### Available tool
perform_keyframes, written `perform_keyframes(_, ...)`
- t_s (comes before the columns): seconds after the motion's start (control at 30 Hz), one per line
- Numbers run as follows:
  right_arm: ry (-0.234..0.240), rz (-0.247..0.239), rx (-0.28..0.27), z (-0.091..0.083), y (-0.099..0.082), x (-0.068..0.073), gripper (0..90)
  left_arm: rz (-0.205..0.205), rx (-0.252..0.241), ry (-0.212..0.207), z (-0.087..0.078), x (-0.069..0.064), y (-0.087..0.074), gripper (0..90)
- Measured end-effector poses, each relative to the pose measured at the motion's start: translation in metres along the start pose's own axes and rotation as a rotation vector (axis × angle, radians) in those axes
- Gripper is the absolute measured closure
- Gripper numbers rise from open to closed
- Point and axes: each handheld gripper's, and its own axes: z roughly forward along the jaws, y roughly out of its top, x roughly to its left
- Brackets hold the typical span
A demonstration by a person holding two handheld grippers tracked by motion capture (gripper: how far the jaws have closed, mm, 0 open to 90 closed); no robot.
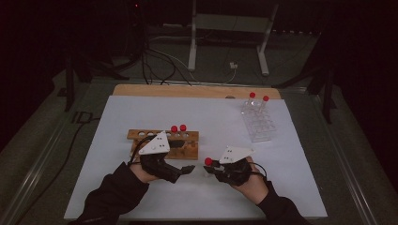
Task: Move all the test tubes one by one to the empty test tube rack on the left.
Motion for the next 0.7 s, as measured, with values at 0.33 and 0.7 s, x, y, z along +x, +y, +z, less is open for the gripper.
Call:
perform_keyframes(0.33,0.008,-0.009,-0.011,-0.002,0.002,0.002,75.2,0.042,0.008,-0.036,0.02,-0.011,0.007,34.5)
perform_keyframes(0.7,0.011,-0.007,-0.012,-0.002,0.002,0.003,75.1,0.087,0.031,-0.023,0.035,-0.019,0.007,56.6)
